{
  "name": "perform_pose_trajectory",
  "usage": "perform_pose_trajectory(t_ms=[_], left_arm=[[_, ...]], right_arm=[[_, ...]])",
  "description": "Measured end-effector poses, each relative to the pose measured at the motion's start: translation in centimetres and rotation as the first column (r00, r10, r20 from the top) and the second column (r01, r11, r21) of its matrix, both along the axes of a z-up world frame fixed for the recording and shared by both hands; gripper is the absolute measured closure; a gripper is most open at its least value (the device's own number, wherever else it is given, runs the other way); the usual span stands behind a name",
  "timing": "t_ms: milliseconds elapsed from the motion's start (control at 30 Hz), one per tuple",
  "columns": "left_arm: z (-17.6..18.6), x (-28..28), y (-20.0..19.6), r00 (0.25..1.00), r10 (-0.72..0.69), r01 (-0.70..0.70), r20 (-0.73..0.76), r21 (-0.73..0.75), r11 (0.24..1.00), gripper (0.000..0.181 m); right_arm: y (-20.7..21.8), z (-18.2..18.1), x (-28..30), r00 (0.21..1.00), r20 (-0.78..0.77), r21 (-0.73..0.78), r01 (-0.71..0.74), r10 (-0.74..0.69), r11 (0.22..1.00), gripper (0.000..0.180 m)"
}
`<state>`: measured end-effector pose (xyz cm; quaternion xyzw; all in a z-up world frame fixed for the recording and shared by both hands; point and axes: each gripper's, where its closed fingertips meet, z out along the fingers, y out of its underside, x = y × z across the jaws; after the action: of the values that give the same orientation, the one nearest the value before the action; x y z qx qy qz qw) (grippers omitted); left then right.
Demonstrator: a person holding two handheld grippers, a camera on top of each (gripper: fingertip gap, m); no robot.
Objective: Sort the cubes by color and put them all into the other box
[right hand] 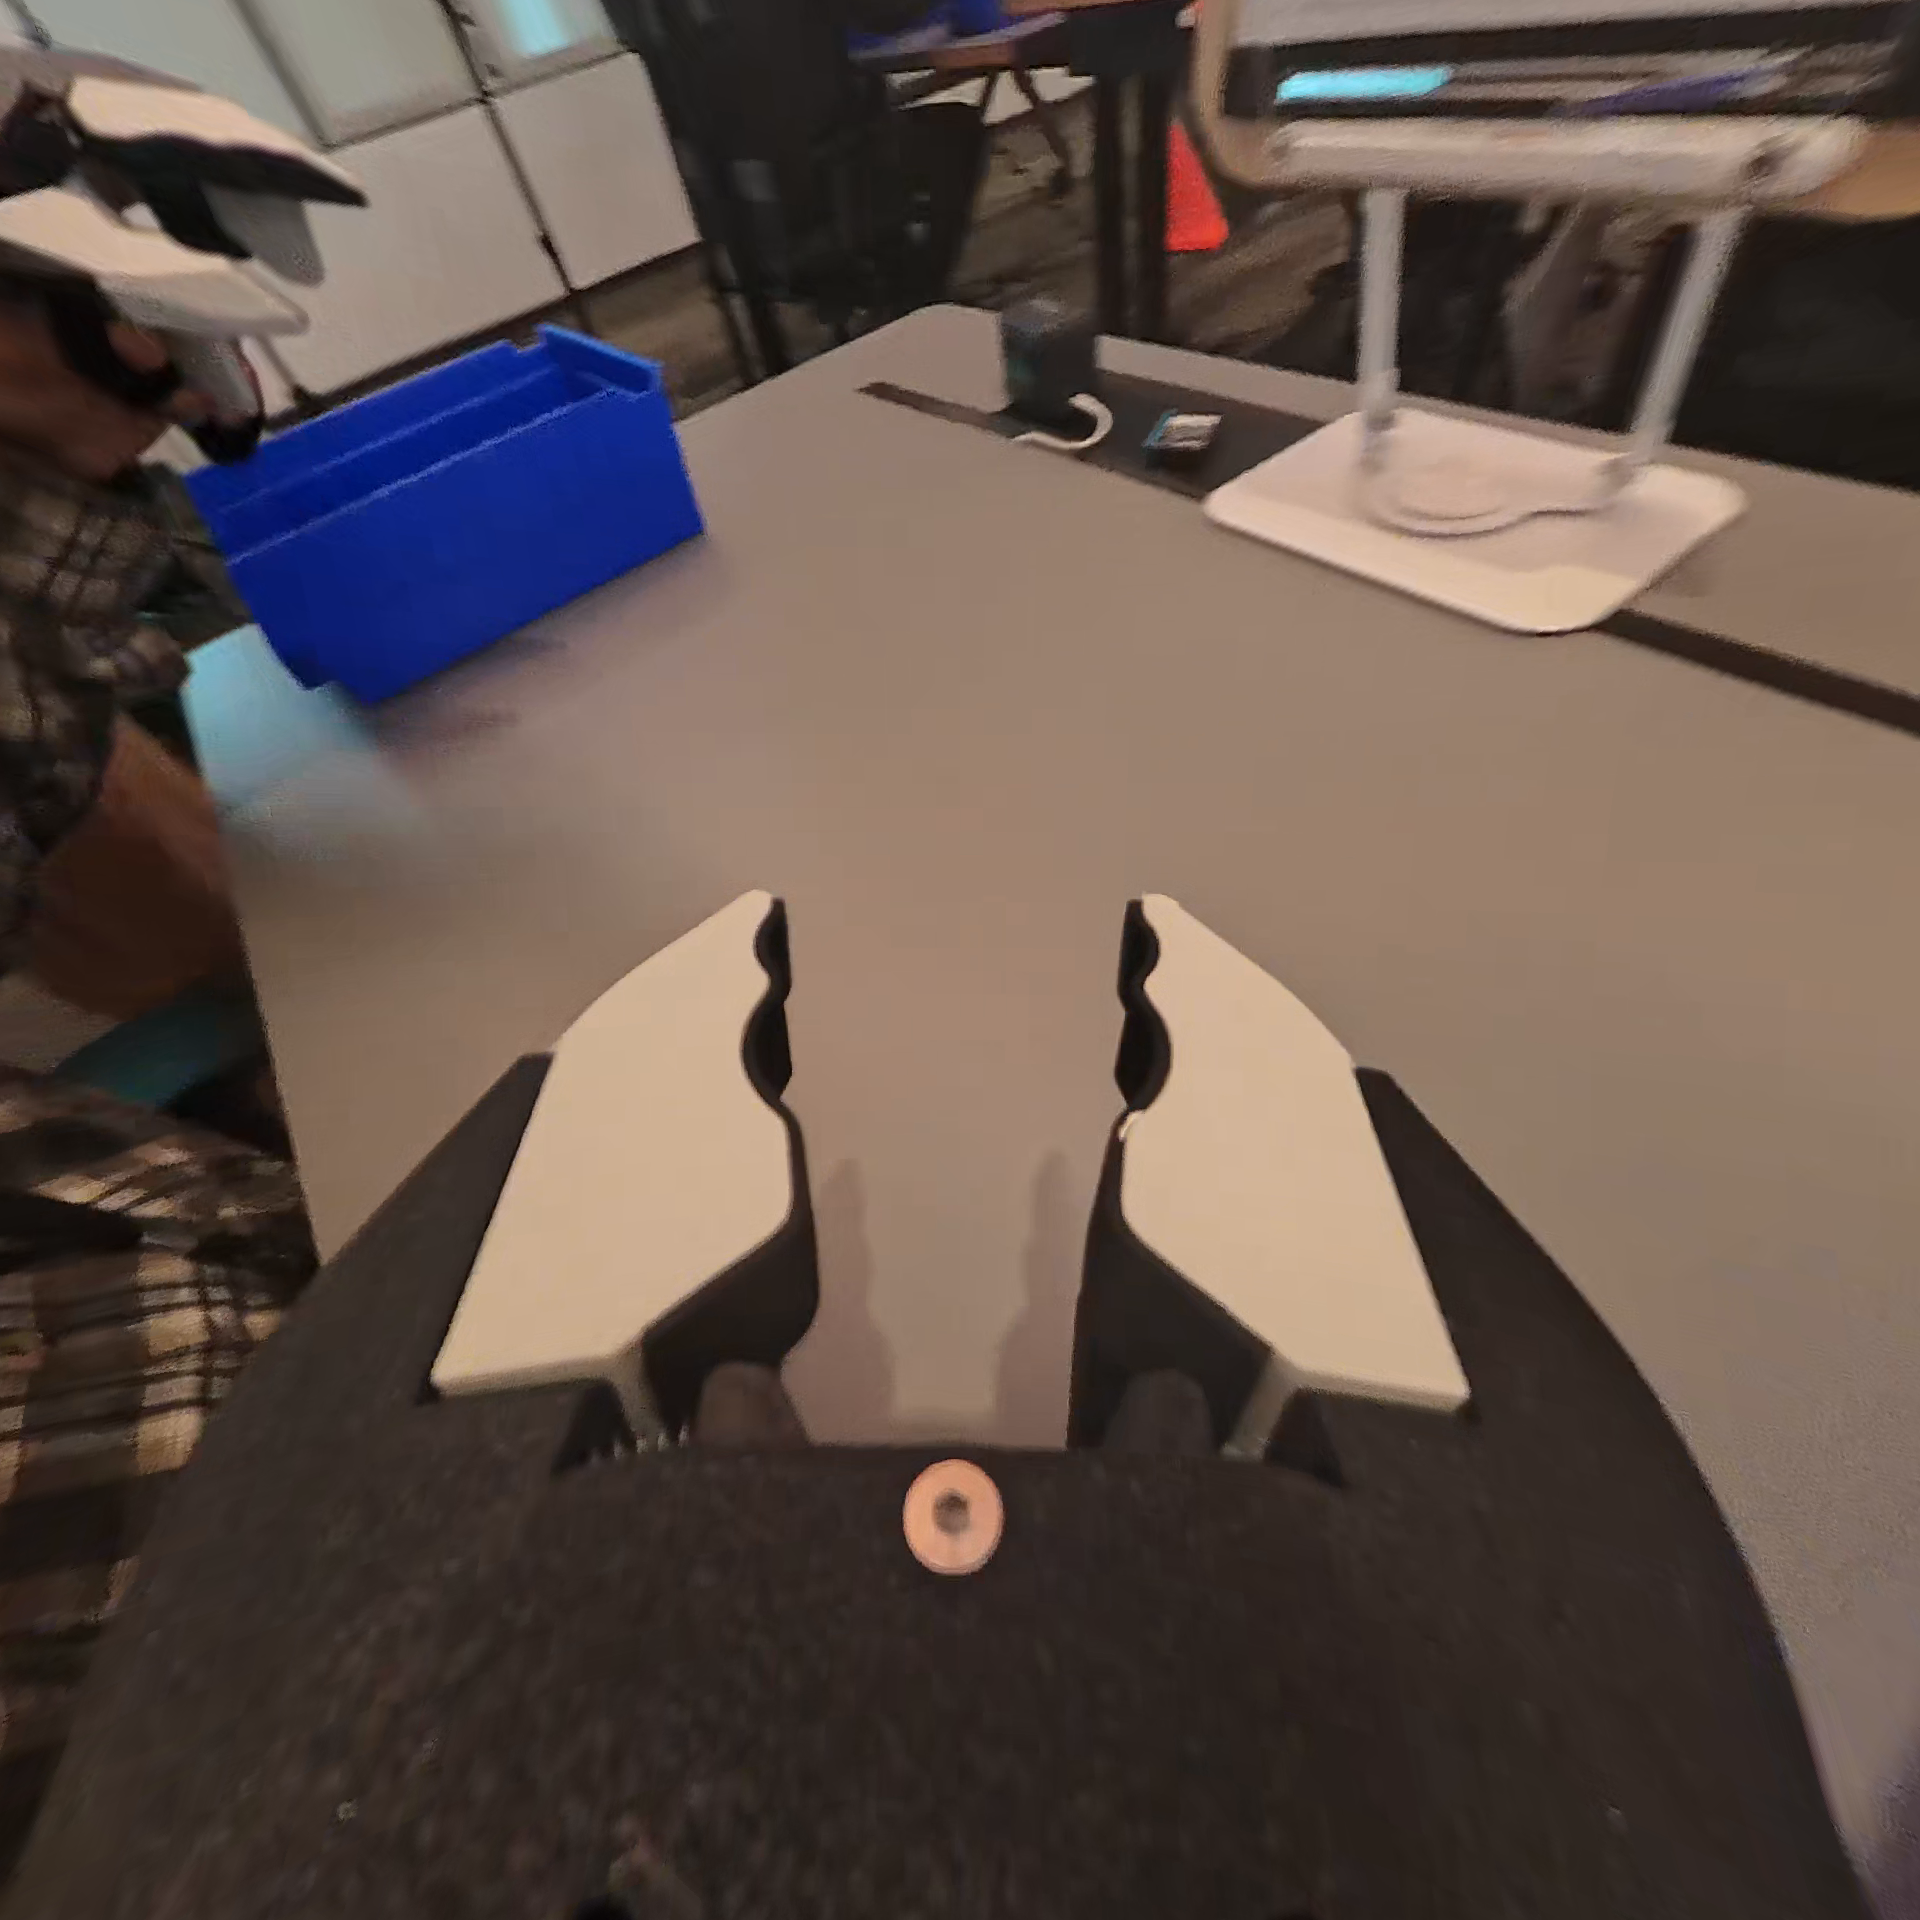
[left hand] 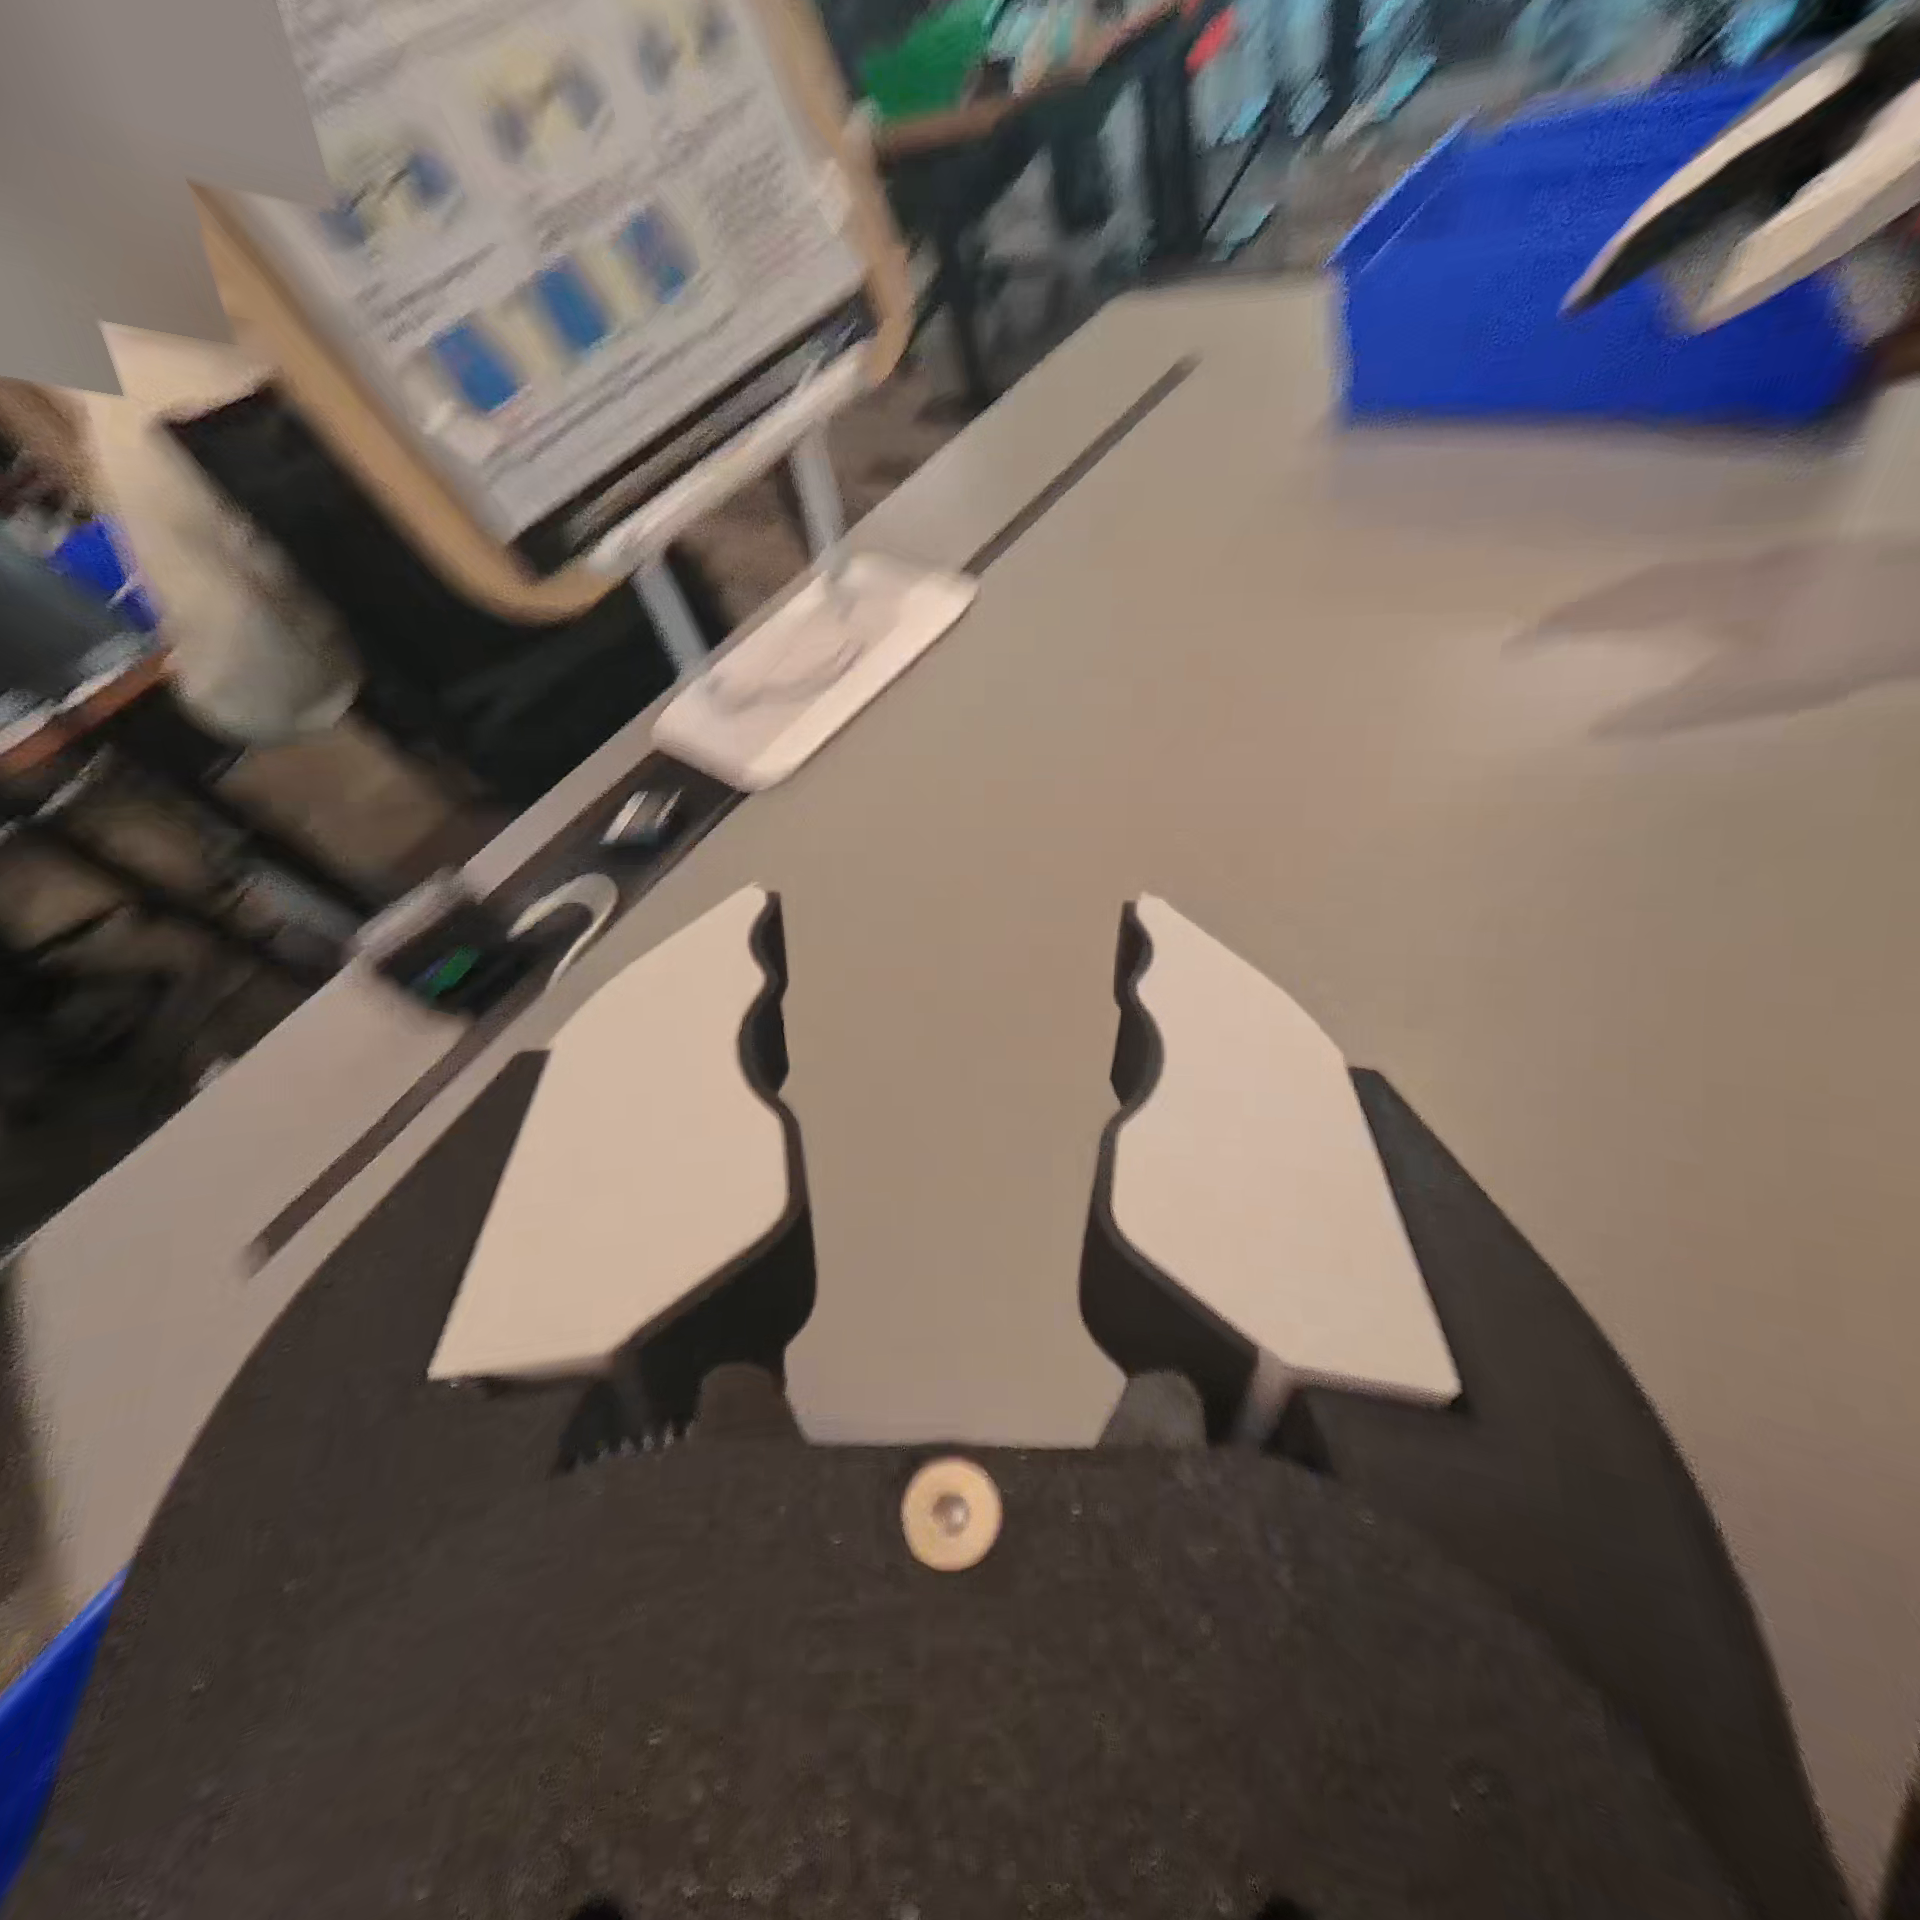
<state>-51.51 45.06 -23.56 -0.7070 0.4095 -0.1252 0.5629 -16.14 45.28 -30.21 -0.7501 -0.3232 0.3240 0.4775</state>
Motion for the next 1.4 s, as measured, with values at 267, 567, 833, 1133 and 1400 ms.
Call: perform_pose_trajectory(t_ms=[267,567,833,1133,1400], left_arm=[[-5.5,-22.3,-3.5,0.836,0.276,-0.425,-0.475,-0.241,0.872,0.117],[-14.0,-30.7,-6.9,0.690,0.096,-0.585,-0.718,-0.475,0.657,0.127],[-15.7,-31.7,-7.2,0.713,-0.043,-0.553,-0.700,-0.599,0.579,0.145],[-17.5,-30.5,-9.0,0.665,-0.178,-0.542,-0.726,-0.632,0.554,0.144],[-18.4,-30.7,-9.1,0.591,-0.294,-0.502,-0.751,-0.628,0.595,0.144]], right_arm=[[-0.5,-3.4,-7.0,0.984,-0.080,-0.083,-0.166,0.159,0.983,0.120],[-1.3,-3.7,-10.1,0.975,-0.035,-0.088,-0.220,0.217,0.972,0.121],[-1.7,-3.6,-10.4,0.972,-0.039,-0.082,-0.233,0.231,0.969,0.121],[-1.8,-3.1,-9.6,0.971,-0.071,-0.067,-0.234,0.229,0.970,0.121],[-2.2,-2.8,-9.7,0.968,-0.061,-0.036,-0.247,0.245,0.968,0.118]])
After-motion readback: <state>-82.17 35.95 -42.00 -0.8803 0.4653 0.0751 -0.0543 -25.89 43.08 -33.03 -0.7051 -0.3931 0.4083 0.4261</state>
